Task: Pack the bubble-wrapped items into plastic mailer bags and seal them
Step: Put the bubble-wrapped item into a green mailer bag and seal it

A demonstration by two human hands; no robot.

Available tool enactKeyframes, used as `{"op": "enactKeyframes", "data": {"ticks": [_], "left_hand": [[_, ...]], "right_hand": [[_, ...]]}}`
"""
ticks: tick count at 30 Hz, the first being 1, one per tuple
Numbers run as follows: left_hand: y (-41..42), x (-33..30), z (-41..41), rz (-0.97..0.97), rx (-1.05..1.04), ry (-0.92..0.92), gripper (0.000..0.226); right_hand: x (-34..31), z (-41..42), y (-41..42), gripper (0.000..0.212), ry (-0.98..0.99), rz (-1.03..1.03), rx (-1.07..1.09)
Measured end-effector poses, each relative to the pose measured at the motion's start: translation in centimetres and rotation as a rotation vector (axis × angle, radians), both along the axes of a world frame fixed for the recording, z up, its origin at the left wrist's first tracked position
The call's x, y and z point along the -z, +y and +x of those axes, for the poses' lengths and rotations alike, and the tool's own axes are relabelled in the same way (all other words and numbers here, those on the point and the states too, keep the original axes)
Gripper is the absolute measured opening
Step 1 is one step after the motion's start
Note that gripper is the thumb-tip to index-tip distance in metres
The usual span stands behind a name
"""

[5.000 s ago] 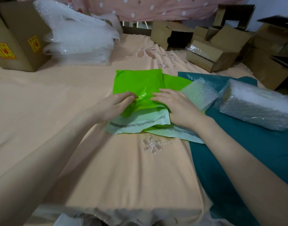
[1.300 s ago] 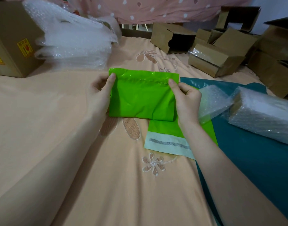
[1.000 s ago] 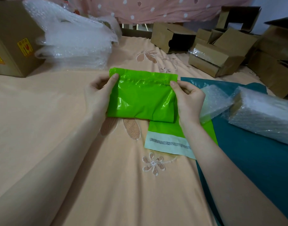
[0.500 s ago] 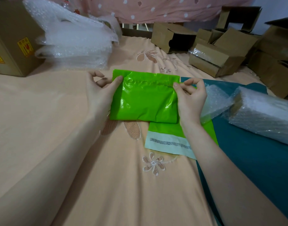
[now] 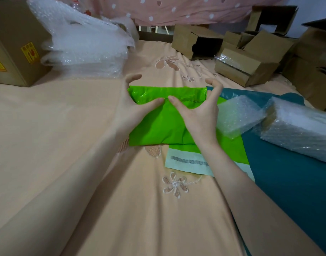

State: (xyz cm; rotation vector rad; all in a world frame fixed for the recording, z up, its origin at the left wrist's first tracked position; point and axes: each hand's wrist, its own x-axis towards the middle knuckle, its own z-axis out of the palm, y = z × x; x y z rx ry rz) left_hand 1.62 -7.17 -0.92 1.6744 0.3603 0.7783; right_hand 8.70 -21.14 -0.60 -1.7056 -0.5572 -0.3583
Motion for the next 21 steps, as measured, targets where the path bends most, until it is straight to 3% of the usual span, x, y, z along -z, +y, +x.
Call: {"op": "enactKeyframes", "data": {"ticks": [5,10,21], "left_hand": [[-0.4,0.1,-0.1,0.011,-0.014,0.023,0.076],[-0.3,0.0,0.0,-0.016,-0.016,0.0,0.074],[0.1,0.0,-0.4,-0.116,-0.014,0.005,0.064]], "right_hand": [[-0.3,-0.3,0.0,0.084,-0.026,-0.065,0.039],[-0.3,-0.4,0.0,0.076,-0.035,-0.033,0.019],[0.4,1.1,-0.4,0.063,0.169,0.04,-0.07]]}}
